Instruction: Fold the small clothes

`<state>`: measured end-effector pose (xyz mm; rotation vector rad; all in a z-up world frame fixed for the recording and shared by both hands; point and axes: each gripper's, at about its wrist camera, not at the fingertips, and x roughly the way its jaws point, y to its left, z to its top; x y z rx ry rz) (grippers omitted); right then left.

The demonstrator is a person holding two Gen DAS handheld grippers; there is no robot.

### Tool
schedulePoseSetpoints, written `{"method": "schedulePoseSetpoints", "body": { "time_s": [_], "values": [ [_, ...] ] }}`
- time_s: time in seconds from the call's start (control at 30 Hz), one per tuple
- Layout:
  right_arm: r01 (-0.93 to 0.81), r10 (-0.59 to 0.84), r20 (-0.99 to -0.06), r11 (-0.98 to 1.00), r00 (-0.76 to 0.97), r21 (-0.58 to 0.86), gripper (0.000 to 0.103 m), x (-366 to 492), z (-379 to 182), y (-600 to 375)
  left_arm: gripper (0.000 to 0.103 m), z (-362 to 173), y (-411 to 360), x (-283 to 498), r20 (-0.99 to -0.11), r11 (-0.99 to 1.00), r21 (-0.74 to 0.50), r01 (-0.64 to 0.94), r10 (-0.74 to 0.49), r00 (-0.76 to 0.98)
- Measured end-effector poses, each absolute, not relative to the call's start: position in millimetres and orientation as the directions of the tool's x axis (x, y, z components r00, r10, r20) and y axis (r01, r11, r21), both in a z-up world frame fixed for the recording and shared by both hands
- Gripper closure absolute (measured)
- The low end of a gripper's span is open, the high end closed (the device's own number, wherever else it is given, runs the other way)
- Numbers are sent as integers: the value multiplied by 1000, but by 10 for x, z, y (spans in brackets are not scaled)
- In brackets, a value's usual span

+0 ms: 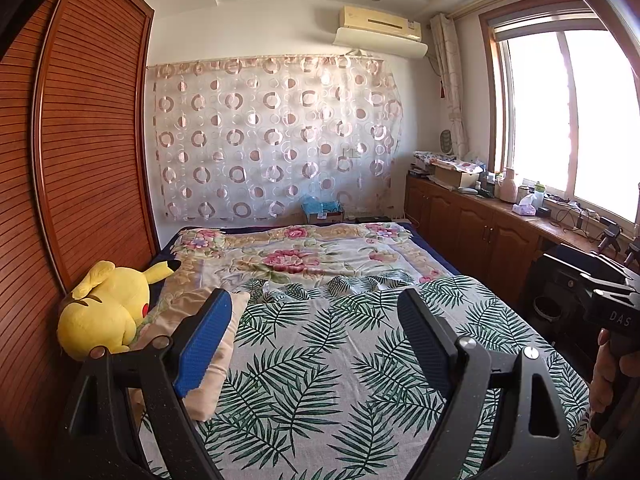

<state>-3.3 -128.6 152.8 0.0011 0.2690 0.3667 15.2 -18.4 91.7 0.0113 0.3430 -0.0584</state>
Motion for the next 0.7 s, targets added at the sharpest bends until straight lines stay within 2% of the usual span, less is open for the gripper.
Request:
{"method": "schedulePoseSetpoints", "body": {
  "time_s": [0.7],
  "values": [
    [-358, 358, -260, 932, 897, 49, 22, -28, 1533, -1303, 18, 917, -172, 148, -335, 998, 1, 59, -55, 941]
  ]
}}
